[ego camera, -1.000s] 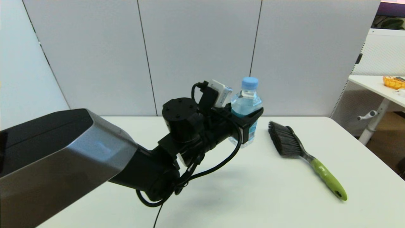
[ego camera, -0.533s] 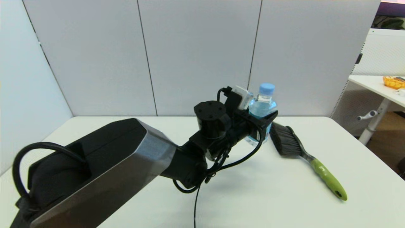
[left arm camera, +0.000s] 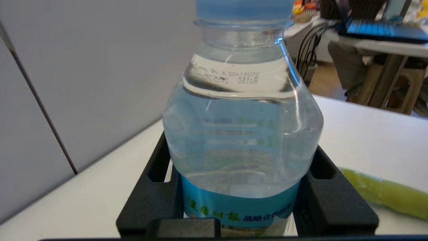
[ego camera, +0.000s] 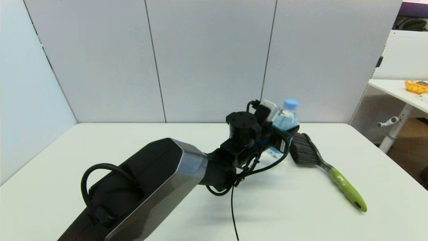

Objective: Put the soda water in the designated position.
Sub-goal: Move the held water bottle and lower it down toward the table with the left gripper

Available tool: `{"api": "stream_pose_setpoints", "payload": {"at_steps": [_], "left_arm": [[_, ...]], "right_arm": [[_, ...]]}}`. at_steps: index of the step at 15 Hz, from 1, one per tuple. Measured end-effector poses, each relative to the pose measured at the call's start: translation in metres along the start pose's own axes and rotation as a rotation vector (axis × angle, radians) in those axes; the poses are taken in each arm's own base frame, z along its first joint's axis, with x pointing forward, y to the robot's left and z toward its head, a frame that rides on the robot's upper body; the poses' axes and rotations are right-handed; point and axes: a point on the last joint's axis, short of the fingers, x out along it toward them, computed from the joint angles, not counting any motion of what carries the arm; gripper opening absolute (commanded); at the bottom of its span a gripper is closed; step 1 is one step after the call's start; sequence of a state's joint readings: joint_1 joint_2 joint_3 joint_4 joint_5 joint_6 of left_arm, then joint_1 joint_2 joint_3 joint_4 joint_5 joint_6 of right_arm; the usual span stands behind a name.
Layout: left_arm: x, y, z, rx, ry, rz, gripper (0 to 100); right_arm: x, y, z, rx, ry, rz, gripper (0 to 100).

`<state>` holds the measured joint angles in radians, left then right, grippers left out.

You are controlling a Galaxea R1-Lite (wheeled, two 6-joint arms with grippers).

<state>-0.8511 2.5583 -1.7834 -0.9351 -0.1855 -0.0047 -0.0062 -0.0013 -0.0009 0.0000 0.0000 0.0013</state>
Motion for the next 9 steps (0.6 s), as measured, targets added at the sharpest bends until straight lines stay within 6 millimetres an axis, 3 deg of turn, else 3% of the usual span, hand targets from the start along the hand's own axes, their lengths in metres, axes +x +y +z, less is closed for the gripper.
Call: {"api": "stream_pose_setpoints", "payload": {"at_steps": [9], "left_arm": [[0.012, 0.010, -0.020, -0.003, 0.003, 0.017, 0]], "right_arm": [[0.000, 0.000, 0.000, 0.000, 0.001, 0.000, 100]]}}
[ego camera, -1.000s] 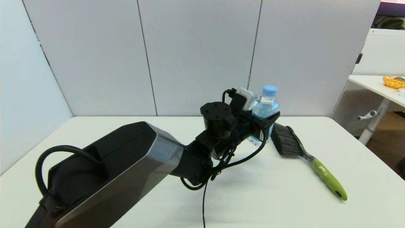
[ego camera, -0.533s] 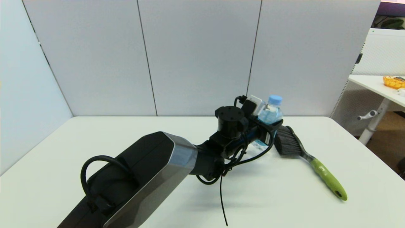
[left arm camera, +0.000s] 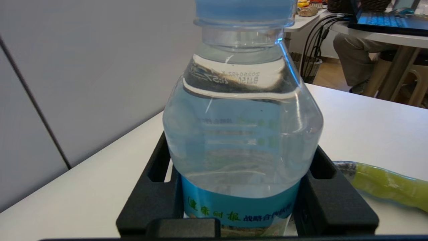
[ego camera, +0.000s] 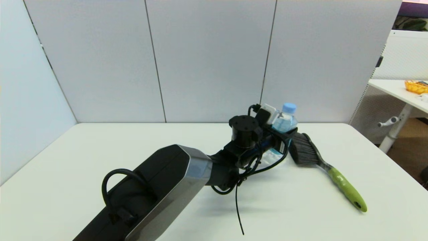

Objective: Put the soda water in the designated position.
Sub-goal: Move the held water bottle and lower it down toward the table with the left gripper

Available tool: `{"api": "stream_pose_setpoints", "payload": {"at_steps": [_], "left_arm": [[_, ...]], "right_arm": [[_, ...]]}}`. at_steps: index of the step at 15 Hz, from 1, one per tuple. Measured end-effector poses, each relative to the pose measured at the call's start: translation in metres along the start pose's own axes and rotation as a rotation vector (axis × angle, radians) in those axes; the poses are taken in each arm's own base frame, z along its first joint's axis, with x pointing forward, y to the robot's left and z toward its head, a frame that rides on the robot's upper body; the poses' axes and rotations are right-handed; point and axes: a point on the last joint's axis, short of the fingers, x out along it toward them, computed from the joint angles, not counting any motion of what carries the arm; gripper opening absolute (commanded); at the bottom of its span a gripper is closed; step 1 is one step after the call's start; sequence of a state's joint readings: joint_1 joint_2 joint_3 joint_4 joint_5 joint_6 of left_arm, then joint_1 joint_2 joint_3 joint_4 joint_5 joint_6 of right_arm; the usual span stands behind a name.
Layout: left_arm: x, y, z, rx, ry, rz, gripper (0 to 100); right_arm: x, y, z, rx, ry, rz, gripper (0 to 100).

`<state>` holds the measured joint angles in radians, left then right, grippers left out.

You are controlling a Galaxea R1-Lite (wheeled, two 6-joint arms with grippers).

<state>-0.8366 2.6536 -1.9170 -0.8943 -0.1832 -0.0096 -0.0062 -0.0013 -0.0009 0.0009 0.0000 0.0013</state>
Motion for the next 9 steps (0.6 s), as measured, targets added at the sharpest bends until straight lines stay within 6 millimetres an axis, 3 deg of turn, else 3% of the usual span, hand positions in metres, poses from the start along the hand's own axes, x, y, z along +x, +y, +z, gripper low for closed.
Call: {"api": "stream_pose_setpoints", "payload": {"at_steps": [9], "left_arm": [[0.0017, 0.0115, -0.0060, 0.000, -0.022, 0.021, 0]], "right_arm": [[0.0000, 0.0000, 0.0001, 0.000, -0.001, 0.000, 100]]}}
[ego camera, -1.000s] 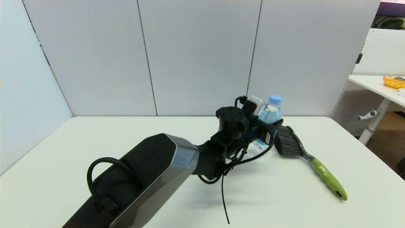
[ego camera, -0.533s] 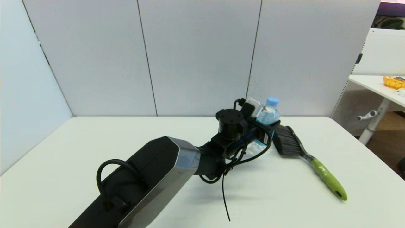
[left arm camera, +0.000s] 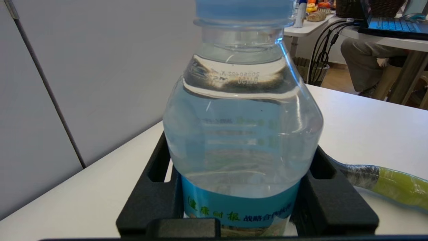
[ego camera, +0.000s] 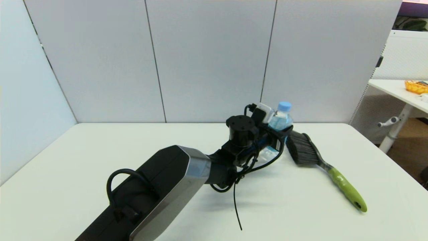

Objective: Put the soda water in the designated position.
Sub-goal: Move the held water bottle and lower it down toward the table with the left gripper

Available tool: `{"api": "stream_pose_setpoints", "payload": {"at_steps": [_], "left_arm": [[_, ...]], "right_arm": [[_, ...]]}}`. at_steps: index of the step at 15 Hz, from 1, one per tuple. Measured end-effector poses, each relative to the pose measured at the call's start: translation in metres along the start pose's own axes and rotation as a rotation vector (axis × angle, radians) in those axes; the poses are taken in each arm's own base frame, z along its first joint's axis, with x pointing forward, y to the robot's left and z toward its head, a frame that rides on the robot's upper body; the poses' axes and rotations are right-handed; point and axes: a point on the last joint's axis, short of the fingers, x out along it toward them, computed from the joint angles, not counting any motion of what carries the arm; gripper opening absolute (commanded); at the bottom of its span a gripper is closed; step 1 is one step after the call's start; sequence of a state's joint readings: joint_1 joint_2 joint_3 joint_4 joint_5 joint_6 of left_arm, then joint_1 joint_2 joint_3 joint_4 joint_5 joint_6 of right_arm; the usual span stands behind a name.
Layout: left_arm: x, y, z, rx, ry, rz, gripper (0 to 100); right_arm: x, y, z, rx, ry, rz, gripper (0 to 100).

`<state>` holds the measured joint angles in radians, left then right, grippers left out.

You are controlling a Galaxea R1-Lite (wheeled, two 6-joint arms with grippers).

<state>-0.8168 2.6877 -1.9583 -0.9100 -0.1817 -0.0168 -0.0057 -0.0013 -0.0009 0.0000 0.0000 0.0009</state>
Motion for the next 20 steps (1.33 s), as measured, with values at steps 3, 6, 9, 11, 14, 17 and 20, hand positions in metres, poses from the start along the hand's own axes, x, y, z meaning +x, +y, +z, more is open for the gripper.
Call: {"api": "stream_pose_setpoints", "payload": {"at_steps": [3, 6, 9, 11, 14, 17, 20], "left_arm": [[0.000, 0.000, -0.005, -0.009, -0.006, 0.001, 0], [0.000, 0.002, -0.010, -0.009, -0.007, 0.005, 0], [-0.001, 0.004, -0.011, -0.012, -0.015, 0.008, 0], [-0.001, 0.004, -0.011, -0.013, -0.016, 0.008, 0], [-0.001, 0.005, -0.012, -0.013, -0.015, 0.011, 0], [-0.001, 0.006, -0.013, -0.014, -0.014, 0.011, 100], [-0.002, 0.008, -0.012, -0.010, -0.019, 0.016, 100]], "right_arm": [[0.000, 0.000, 0.000, 0.000, 0.000, 0.000, 100], [0.000, 0.000, 0.000, 0.000, 0.001, 0.000, 100], [0.000, 0.000, 0.000, 0.000, 0.000, 0.000, 100], [0.000, 0.000, 0.000, 0.000, 0.002, 0.000, 100], [0.000, 0.000, 0.000, 0.000, 0.001, 0.000, 100], [0.000, 0.000, 0.000, 0.001, 0.001, -0.001, 100], [0.000, 0.000, 0.000, 0.000, 0.001, 0.000, 100]]}}
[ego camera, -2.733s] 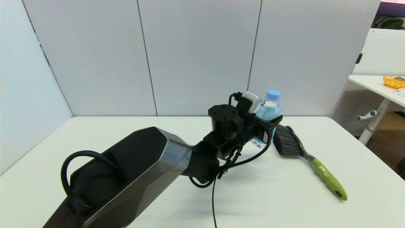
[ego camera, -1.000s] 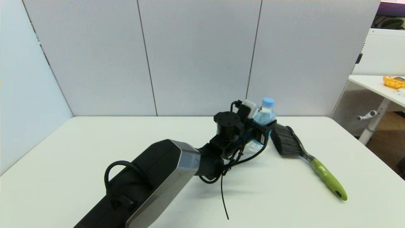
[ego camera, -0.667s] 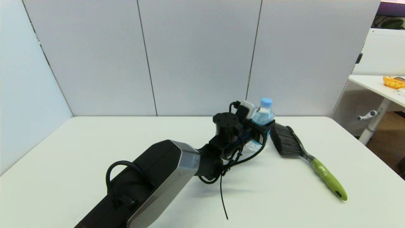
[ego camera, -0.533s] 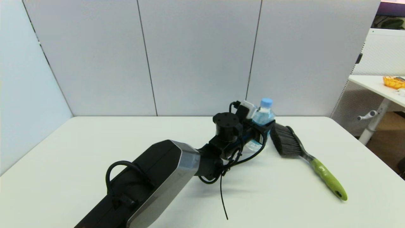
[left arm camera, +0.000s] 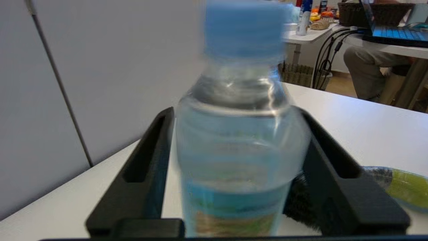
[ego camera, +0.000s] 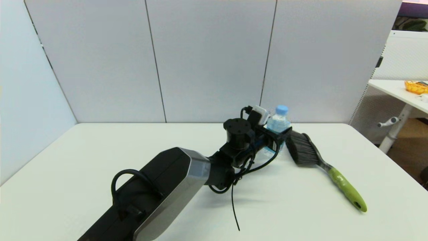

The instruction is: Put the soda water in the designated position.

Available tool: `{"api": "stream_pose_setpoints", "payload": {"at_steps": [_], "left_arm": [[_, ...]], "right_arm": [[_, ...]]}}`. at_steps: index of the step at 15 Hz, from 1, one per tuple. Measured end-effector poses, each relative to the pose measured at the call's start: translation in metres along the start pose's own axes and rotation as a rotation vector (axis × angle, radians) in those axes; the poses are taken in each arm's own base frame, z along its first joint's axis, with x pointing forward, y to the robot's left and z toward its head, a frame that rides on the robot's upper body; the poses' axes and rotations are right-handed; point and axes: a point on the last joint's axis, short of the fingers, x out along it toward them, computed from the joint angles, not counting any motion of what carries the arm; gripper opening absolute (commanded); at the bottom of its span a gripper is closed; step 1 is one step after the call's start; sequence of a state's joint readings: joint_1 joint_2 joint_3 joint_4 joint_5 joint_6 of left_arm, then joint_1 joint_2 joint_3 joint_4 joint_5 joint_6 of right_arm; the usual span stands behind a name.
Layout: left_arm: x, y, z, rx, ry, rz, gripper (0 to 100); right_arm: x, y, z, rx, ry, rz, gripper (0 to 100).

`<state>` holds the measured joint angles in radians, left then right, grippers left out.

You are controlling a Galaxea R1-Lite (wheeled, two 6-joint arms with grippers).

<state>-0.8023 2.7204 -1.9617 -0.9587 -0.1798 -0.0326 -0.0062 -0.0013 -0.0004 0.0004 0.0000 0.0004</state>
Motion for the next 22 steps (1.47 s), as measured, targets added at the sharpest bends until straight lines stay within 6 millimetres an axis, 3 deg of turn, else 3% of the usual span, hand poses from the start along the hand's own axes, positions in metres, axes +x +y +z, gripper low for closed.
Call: {"api": "stream_pose_setpoints", "payload": {"at_steps": [6, 11, 15, 18, 22], "left_arm": [[-0.003, -0.001, 0.007, 0.012, 0.013, -0.001, 100], [-0.036, -0.008, 0.032, 0.033, 0.141, -0.003, 100], [-0.104, -0.020, 0.081, 0.043, 0.315, -0.005, 100], [-0.178, -0.031, 0.126, 0.030, 0.416, 0.015, 100], [-0.283, -0.029, 0.171, 0.034, 0.439, 0.137, 100]], "right_arm": [[0.000, 0.000, 0.000, 0.000, -0.001, 0.000, 100], [0.000, 0.000, 0.000, 0.001, 0.000, 0.000, 100], [0.000, 0.000, 0.000, 0.000, 0.000, 0.000, 100], [0.000, 0.000, 0.000, 0.000, 0.000, 0.000, 100], [0.000, 0.000, 0.000, 0.000, 0.000, 0.000, 100]]}}
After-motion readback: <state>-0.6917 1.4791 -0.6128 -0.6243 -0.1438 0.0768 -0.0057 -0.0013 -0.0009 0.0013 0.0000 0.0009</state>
